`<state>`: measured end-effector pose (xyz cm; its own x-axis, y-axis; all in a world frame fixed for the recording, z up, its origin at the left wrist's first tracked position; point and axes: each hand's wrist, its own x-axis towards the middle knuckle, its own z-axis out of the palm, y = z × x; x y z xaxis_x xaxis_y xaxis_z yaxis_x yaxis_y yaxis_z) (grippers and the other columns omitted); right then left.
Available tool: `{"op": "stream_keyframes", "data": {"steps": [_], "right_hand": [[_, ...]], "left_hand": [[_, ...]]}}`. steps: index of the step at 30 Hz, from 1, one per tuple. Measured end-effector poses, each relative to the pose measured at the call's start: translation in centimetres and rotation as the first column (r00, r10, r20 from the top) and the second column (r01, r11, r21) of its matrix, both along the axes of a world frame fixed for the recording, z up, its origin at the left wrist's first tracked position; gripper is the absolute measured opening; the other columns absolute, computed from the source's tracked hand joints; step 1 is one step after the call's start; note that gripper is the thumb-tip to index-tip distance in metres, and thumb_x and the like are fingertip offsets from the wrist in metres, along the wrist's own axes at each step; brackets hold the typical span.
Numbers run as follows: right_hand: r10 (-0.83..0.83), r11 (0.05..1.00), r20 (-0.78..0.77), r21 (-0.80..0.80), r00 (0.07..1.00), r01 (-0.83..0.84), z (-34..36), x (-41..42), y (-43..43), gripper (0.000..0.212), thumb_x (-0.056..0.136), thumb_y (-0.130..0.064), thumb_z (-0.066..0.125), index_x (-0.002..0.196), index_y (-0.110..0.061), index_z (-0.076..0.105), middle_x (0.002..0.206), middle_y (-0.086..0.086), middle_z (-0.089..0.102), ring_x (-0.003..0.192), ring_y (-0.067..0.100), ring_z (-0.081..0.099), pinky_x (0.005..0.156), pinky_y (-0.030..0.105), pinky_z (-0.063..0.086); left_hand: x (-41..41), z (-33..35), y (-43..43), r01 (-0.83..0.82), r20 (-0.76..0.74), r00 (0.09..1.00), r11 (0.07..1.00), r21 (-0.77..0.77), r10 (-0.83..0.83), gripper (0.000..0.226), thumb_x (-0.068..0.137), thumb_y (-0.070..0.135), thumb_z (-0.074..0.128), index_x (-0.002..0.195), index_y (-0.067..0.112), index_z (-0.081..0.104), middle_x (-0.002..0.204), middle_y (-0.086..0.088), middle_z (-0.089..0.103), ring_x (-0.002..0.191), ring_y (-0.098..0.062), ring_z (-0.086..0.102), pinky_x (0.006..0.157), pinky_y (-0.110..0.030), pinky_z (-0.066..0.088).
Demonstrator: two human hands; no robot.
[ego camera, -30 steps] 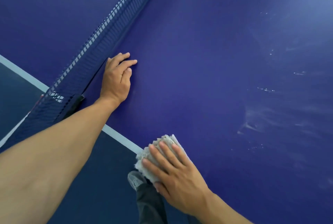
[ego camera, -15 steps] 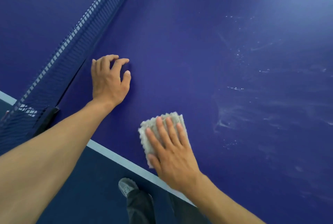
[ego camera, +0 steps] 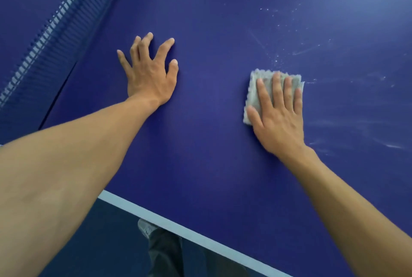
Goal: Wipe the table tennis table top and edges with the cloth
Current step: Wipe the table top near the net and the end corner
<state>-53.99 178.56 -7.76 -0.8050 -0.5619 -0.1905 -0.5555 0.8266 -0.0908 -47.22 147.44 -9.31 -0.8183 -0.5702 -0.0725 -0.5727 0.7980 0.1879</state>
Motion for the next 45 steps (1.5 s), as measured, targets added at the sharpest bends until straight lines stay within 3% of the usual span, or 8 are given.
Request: {"op": "stream_keyframes", "data": {"steps": [3, 11, 16, 22, 29, 34, 40, 45], "right_hand": [[-0.091, 0.996, 0.017, -0.014, 0.996, 0.091, 0.1, 0.7, -4.6, 0.071, 0.107, -0.055, 0.020, 0.168, -0.022, 0.006, 0.174, 0.017, -0.003, 0.160, 0.039, -0.008, 0.128, 0.057, -0.006], [0.365, 0.930, 0.080, -0.083, 0.927, -0.359, 0.2, 12.0, 3.3, 0.067, 0.108, -0.054, 0.034, 0.167, -0.026, 0.021, 0.175, 0.011, 0.009, 0.161, 0.037, 0.010, 0.128, 0.058, 0.011], [-0.048, 0.999, 0.033, 0.010, 0.998, 0.048, 0.6, 1.5, 2.6, 0.070, 0.106, -0.052, 0.027, 0.167, -0.020, 0.018, 0.174, 0.018, 0.007, 0.161, 0.040, 0.003, 0.129, 0.058, 0.004], [-0.603, 0.792, 0.107, -0.033, 0.790, 0.609, 0.5, -8.8, -10.1, 0.073, 0.108, -0.053, 0.020, 0.168, -0.018, -0.004, 0.172, 0.020, -0.013, 0.159, 0.041, -0.016, 0.126, 0.059, -0.014], [0.063, 0.993, 0.075, -0.103, 0.995, -0.055, 0.4, 4.8, -10.4, 0.070, 0.109, -0.052, 0.031, 0.168, -0.019, 0.013, 0.174, 0.017, 0.000, 0.161, 0.038, -0.005, 0.129, 0.058, 0.005], [-0.067, 0.998, 0.031, -0.005, 0.997, 0.068, 0.5, 0.7, -4.2, 0.071, 0.106, -0.055, 0.030, 0.168, -0.023, 0.016, 0.174, 0.016, 0.006, 0.161, 0.037, 0.002, 0.129, 0.058, 0.007], [-0.507, 0.858, 0.096, -0.042, 0.857, 0.512, 0.2, -12.6, -13.5, 0.072, 0.107, -0.055, 0.017, 0.168, -0.024, -0.004, 0.174, 0.014, -0.014, 0.159, 0.036, -0.017, 0.126, 0.059, -0.011], [0.053, 0.994, 0.004, -0.097, 0.999, -0.052, 0.1, -5.8, -19.4, 0.065, 0.111, -0.049, 0.020, 0.168, -0.020, 0.010, 0.174, 0.016, 0.002, 0.160, 0.041, -0.003, 0.128, 0.060, 0.002]], "left_hand": [[0.0, 0.0, 0.0, -0.014, -0.005, 1.000, 1.000, -0.007, 0.014, 0.057, 0.100, 0.058, 0.029, 0.154, 0.043, 0.032, 0.165, -0.006, 0.022, 0.156, -0.030, 0.013, 0.123, -0.068, 0.002], [-0.2, -0.4, -0.1, -0.022, -0.042, 0.999, 1.000, -0.015, 0.021, 0.056, 0.099, 0.057, 0.033, 0.153, 0.042, 0.036, 0.162, -0.005, 0.025, 0.155, -0.031, 0.017, 0.123, -0.068, 0.005], [-0.3, -0.4, -0.2, -0.018, -0.030, 0.999, 1.000, -0.024, 0.017, 0.057, 0.099, 0.057, 0.033, 0.154, 0.041, 0.035, 0.163, -0.006, 0.024, 0.156, -0.031, 0.016, 0.123, -0.068, 0.006], [-0.2, -0.3, -0.1, -0.014, -0.023, 1.000, 1.000, -0.022, 0.014, 0.057, 0.099, 0.056, 0.032, 0.154, 0.040, 0.035, 0.163, -0.006, 0.023, 0.156, -0.031, 0.015, 0.123, -0.068, 0.006], [-0.2, 0.0, -0.1, -0.009, -0.026, 1.000, 1.000, -0.015, 0.008, 0.058, 0.099, 0.055, 0.032, 0.155, 0.038, 0.037, 0.163, -0.008, 0.024, 0.155, -0.032, 0.016, 0.123, -0.069, 0.007], [-0.3, 0.0, -0.1, 0.000, -0.025, 1.000, 1.000, -0.017, -0.001, 0.057, 0.099, 0.054, 0.034, 0.154, 0.038, 0.038, 0.163, -0.009, 0.026, 0.155, -0.034, 0.018, 0.122, -0.070, 0.008], [-0.4, 0.3, -0.1, 0.009, -0.012, 1.000, 1.000, -0.005, -0.009, 0.053, 0.102, 0.048, 0.032, 0.155, 0.039, 0.036, 0.164, -0.008, 0.025, 0.155, -0.035, 0.019, 0.121, -0.071, 0.009], [-0.3, 0.5, -0.2, -0.010, -0.046, 0.999, 1.000, 0.020, 0.011, 0.052, 0.107, 0.031, 0.034, 0.159, 0.031, 0.032, 0.164, -0.006, 0.028, 0.154, -0.033, 0.022, 0.121, -0.071, 0.009]]}}
